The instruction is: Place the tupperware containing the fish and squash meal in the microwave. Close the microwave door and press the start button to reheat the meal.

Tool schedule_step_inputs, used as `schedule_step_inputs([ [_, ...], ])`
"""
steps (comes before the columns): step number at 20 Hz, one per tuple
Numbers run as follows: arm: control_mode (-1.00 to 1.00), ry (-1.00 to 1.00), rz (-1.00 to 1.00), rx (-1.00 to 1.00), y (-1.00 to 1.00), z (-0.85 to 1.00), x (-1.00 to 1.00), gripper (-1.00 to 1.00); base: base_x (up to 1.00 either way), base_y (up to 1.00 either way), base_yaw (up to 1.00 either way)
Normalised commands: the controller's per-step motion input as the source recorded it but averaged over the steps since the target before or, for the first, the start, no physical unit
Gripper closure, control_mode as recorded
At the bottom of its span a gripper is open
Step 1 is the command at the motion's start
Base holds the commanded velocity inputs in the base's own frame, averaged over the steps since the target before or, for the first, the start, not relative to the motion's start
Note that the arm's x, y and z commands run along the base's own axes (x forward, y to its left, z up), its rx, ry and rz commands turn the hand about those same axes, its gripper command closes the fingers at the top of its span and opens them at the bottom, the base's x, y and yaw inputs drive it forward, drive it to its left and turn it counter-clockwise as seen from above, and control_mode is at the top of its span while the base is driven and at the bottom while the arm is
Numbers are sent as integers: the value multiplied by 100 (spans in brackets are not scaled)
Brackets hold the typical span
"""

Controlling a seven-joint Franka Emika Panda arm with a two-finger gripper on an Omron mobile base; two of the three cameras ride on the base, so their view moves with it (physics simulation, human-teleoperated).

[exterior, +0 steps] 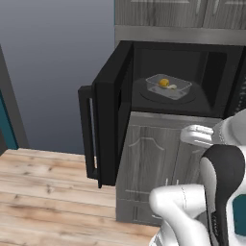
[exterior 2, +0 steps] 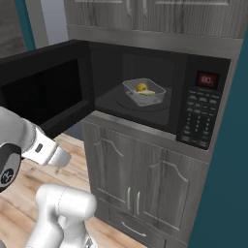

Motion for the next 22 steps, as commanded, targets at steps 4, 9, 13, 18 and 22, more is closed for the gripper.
schedule_step_inputs([
  [4,-100,10,0,-1,64,15,-31,-100,0,0,0],
  [9,-100,-8,7,-12,65,1,-6,-100,0,0,0],
  [13,-100,-23,10,-23,64,0,0,-100,0,0,0],
  [18,-100,-19,5,-28,67,0,0,-100,0,0,0],
  [22,-100,-5,0,-27,78,0,2,-100,0,0,0],
])
